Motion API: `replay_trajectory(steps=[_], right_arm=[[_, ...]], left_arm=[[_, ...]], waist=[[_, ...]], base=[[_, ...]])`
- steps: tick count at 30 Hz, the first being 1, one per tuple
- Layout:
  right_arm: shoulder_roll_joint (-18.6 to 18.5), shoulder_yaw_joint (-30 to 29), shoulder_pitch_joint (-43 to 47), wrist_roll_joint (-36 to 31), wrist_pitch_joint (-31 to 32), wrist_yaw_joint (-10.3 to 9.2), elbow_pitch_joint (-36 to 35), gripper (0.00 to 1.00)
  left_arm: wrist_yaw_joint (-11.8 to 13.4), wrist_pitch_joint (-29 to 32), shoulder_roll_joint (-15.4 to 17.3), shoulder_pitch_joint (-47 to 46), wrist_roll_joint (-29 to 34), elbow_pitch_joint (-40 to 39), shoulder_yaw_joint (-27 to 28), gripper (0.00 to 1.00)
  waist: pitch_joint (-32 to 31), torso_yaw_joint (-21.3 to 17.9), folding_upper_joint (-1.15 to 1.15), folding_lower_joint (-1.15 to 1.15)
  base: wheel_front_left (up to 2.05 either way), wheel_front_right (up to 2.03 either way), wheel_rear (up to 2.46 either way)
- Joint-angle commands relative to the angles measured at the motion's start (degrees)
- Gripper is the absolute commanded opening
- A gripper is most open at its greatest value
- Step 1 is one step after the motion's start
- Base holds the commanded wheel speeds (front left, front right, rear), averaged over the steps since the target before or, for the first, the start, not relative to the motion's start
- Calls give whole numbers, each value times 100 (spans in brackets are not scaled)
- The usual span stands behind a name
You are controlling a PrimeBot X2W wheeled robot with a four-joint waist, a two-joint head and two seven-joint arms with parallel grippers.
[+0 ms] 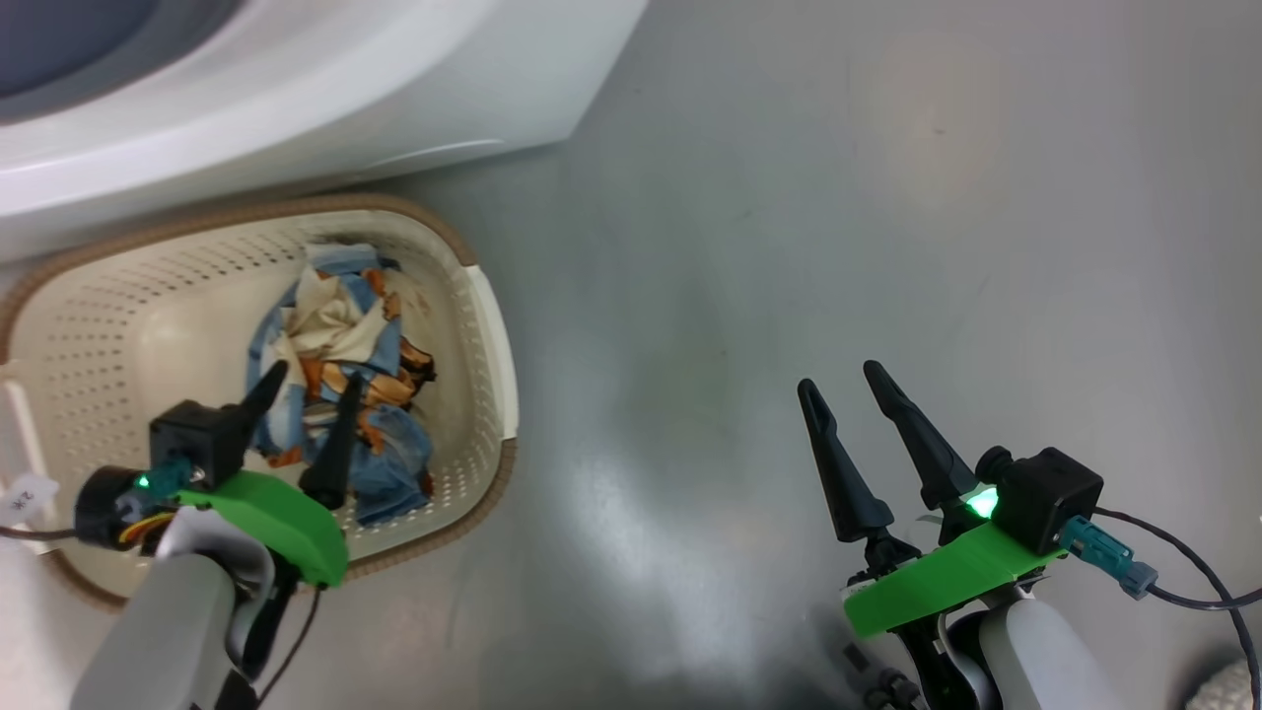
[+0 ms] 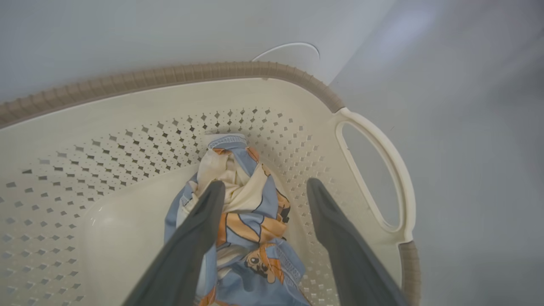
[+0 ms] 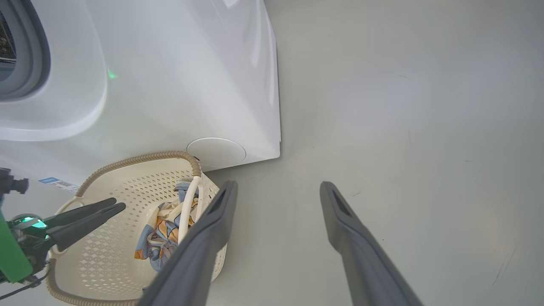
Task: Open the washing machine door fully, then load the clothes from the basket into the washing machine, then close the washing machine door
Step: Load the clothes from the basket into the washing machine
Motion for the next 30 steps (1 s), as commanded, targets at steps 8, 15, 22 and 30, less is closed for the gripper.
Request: replay_trajectory(steps=[8,15,22,30], right_arm=[[8,95,196,45,-69,52,-237,100],[8,111,249,54,-69,52,-343,100],[8,138,292,93,-69,52,-388,100],[8,204,318,233,-69,52,-443,100]], left_arm=[[-9,-37,349,-512,209,870,86,100],[-9,-37,321,-940,288,1787,54,100],[-8,-37,283,-1313,232,2577,73,100],[-9,-37,365,-1548,112,2825,-17,100]], waist=[[414,-244,0,0],[661,-314,0,0],[809,-349,0,0],[906,-597,0,0]], base=[[0,0,0],[0,0,0],[0,0,0],[0,0,0]])
